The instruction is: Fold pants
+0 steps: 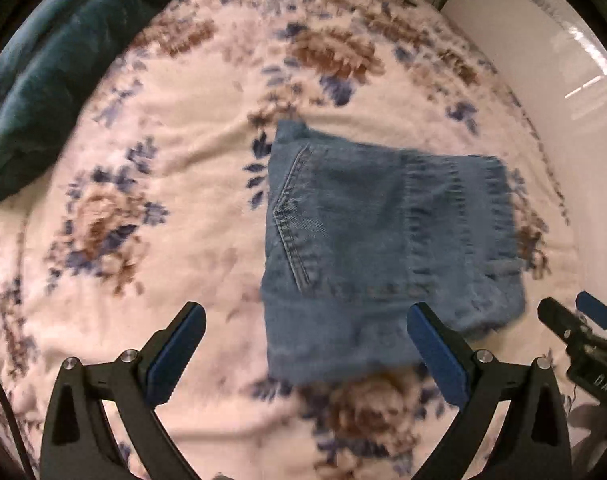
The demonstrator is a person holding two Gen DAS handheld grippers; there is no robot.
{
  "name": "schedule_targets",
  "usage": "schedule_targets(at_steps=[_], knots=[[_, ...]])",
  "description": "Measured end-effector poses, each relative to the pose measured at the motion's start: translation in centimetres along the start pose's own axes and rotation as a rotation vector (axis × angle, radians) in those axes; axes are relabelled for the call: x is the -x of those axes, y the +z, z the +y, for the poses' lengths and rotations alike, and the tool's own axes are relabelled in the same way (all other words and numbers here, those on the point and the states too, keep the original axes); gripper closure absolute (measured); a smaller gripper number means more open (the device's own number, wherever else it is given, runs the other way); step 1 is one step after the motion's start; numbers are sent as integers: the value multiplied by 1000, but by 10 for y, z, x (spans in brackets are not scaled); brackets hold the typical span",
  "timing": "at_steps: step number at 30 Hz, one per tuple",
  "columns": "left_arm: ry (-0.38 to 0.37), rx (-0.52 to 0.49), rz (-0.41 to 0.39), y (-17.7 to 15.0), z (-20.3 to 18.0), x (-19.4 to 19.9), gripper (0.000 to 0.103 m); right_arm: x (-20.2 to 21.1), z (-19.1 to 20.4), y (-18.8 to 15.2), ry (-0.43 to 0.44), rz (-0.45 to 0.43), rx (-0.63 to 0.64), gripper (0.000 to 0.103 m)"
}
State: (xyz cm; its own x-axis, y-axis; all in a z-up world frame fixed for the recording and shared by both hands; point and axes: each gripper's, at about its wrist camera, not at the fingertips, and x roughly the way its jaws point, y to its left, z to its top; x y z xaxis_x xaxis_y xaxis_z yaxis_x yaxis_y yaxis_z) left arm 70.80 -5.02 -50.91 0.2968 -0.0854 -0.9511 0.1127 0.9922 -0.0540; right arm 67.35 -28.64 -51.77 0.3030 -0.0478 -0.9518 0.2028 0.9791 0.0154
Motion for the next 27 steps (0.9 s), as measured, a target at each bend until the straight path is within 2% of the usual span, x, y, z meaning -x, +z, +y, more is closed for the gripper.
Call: schedule_targets(at_steps=[5,12,19,22,27], knots=[[23,-16,-70,-22,-12,84,0,86,0,-30,-11,-47,15,12],[23,-30,-160,-80,-26,221,0,231,-4,-73,9,-139,16,12],[30,-9,-236,-143,-34,348,0,384,-6,-137,41,-251,19,12],[57,-37,-275,-167,-43,392,0,435,-10,-163,54,-290,19,10],[42,-28,-309,-207,-48,449,0,509,-10,-207,77,-351,44,10]])
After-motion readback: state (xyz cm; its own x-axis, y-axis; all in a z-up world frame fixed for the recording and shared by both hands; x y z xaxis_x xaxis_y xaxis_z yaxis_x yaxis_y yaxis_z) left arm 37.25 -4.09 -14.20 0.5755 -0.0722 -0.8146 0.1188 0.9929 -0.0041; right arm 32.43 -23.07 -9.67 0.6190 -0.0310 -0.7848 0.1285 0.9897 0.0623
